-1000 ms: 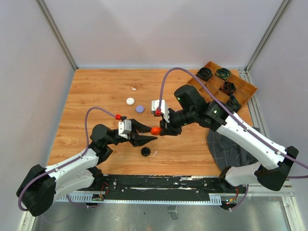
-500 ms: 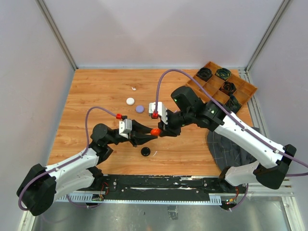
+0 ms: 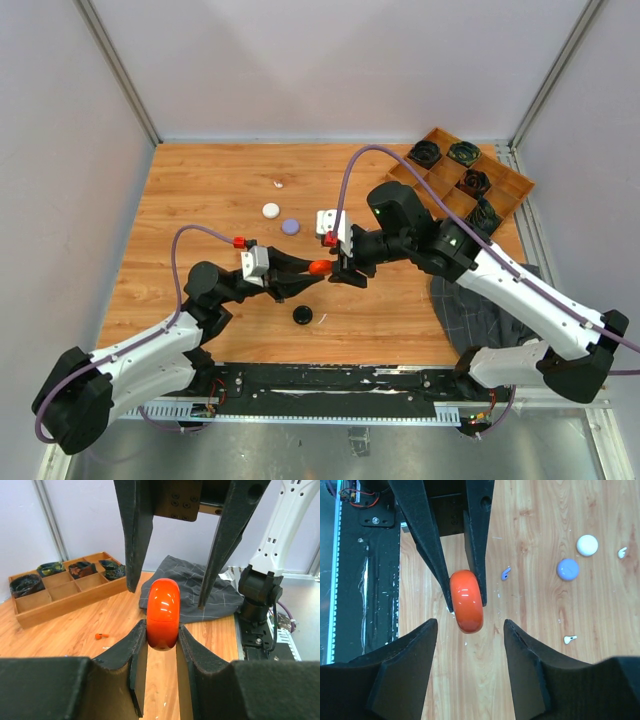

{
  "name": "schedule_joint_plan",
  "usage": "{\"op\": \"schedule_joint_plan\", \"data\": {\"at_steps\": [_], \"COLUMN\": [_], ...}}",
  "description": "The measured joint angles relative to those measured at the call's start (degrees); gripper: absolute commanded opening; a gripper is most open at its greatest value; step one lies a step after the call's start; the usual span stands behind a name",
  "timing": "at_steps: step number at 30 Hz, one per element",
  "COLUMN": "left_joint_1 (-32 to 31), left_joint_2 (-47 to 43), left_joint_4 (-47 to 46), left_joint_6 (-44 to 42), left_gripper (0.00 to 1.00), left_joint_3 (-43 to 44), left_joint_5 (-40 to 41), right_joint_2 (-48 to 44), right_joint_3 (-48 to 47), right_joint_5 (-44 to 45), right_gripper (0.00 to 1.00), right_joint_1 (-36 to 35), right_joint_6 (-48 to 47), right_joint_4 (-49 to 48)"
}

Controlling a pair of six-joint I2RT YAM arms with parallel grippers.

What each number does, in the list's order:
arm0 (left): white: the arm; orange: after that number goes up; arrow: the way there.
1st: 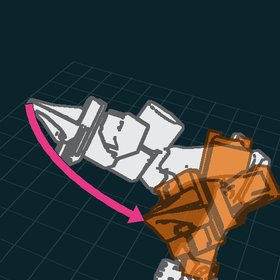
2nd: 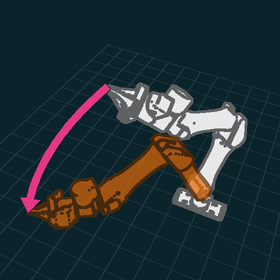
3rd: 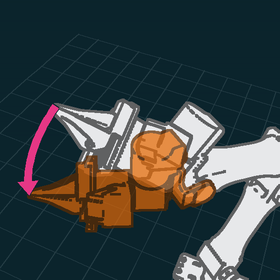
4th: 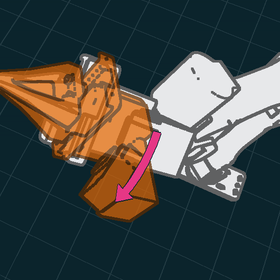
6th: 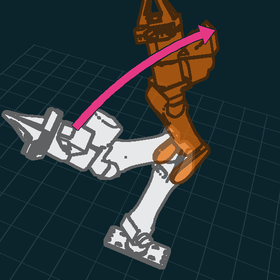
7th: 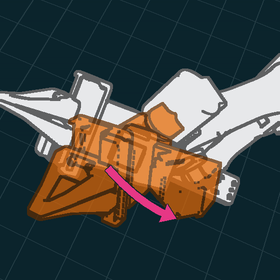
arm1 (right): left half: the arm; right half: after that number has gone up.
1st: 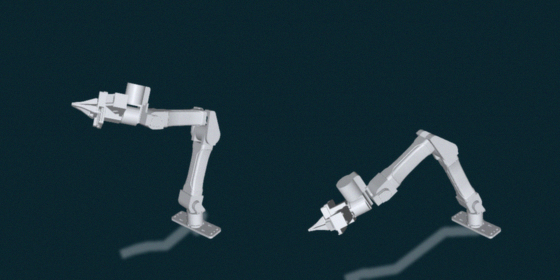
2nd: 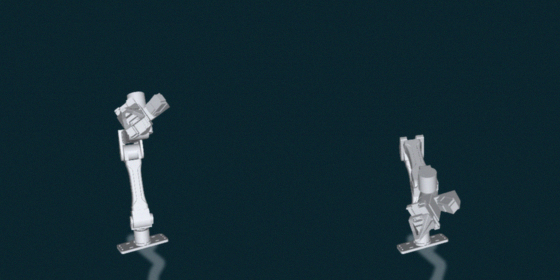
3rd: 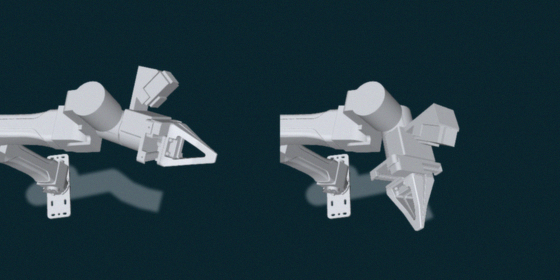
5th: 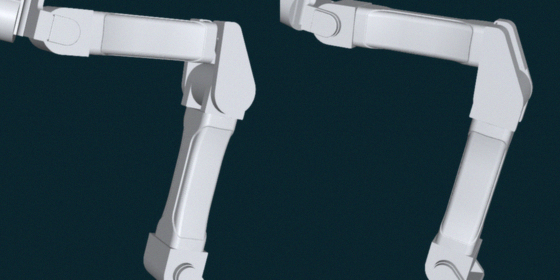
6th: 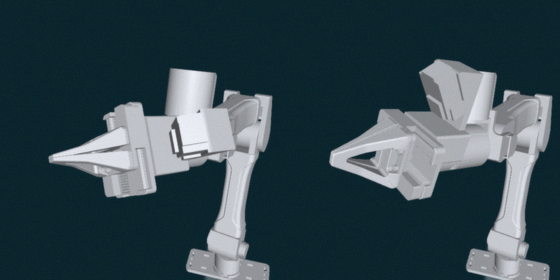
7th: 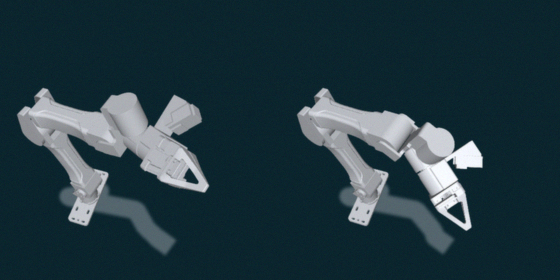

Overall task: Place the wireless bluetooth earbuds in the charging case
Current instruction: Open the charging case.

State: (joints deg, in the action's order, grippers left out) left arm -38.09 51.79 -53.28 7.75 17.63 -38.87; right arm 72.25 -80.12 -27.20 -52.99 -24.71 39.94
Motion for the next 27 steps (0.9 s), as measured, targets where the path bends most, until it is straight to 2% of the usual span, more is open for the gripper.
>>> {"op": "schedule_joint_plan", "data": {"at_steps": [12,27], "left_joint_1": [0.0,0.0], "left_joint_2": [-1.31,-0.48], "left_joint_4": [-0.24,-0.92], "left_joint_6": [0.02,-0.07], "left_gripper": [0.0,0.0], "left_joint_3": [-0.83,-2.47], "left_joint_5": [0.72,-1.81], "right_joint_2": [-1.4,-1.62], "right_joint_3": [2.64,2.84], "right_joint_5": [0.96,3.74], "right_gripper": [0.59,0.6], "right_joint_1": [0.0,-0.02], "right_joint_6": [0.07,1.66], "right_joint_4": [-6.84,-7.17]}}
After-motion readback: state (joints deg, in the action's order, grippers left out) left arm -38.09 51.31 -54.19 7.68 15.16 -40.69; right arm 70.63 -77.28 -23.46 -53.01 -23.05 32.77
